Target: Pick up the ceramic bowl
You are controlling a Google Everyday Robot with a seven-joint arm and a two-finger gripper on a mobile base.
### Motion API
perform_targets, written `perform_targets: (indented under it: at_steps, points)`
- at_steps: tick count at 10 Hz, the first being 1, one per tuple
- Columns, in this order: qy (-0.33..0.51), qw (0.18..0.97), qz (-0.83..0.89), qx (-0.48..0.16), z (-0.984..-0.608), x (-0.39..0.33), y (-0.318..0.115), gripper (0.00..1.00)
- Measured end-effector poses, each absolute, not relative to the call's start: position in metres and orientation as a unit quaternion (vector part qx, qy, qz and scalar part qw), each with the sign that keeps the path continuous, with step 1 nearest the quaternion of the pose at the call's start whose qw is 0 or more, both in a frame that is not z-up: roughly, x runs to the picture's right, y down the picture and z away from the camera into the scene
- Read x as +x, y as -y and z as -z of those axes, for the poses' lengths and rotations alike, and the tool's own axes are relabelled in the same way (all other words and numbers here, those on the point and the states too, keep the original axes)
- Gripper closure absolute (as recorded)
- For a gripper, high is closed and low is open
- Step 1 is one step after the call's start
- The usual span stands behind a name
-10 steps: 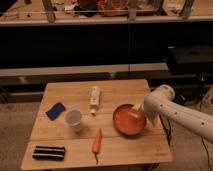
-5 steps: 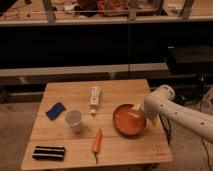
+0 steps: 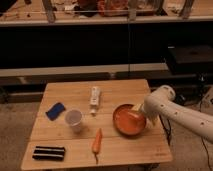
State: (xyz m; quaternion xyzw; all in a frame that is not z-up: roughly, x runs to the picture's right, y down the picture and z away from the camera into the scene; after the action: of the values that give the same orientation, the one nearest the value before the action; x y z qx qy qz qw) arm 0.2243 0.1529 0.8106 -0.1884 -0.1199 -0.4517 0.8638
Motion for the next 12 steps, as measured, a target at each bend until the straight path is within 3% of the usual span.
perform_targets:
  at_steps: [12]
  points:
    - [0.132, 0.85, 0.476, -0.183, -0.8135, 0.223, -0.1556, 0.2]
